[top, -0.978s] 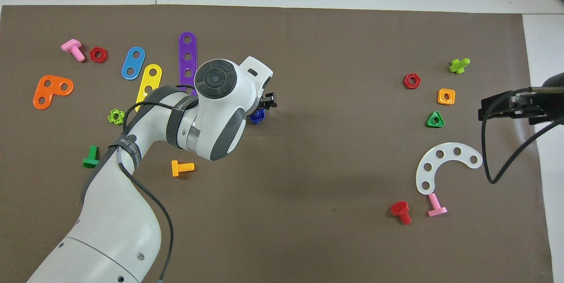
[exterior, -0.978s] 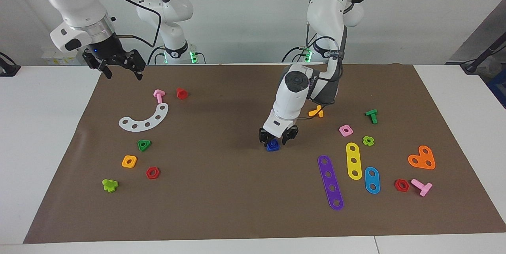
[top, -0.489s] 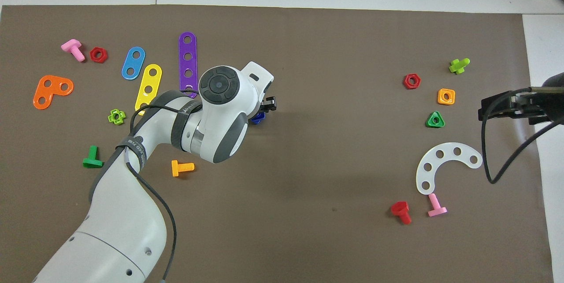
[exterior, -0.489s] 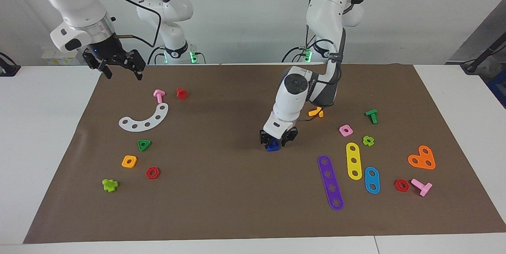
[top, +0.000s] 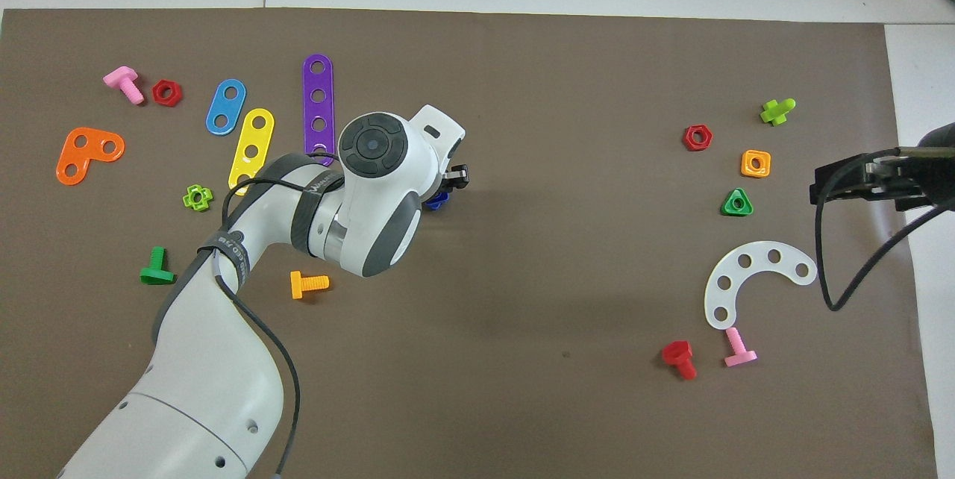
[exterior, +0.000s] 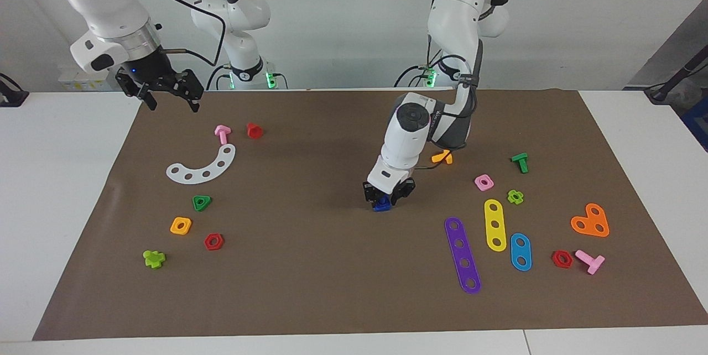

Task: Unscrew and place screws in storage area

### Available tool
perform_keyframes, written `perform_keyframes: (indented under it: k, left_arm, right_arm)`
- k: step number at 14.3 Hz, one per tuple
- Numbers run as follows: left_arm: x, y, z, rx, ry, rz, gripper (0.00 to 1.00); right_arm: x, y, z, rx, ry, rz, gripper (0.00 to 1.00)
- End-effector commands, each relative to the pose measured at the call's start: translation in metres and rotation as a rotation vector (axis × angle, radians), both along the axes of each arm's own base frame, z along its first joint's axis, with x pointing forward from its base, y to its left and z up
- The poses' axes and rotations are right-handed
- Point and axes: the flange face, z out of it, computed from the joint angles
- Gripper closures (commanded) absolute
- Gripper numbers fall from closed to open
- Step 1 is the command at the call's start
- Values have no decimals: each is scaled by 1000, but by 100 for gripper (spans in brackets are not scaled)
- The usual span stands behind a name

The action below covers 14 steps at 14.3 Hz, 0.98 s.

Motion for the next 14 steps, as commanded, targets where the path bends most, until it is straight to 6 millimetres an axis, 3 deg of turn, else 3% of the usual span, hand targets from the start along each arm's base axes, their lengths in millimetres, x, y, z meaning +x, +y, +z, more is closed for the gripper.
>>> perform_keyframes:
  k: [1, 4, 9, 14]
  left_arm:
    - [-4, 1, -3, 18, -16, -11, 50]
    - [-4, 1, -4, 21, -12, -11, 64]
    - [-2, -1, 3, 22, -5, -12, 77]
    - [9, -8, 29, 35, 37, -13, 78]
  right_arm:
    - [-6, -1, 2, 23, 3, 12, 0]
    - [-6, -1, 2, 23, 3, 12, 0]
    - [-6, -1, 2, 23, 5, 12, 0]
    - [-6, -1, 2, 23, 3, 12, 0]
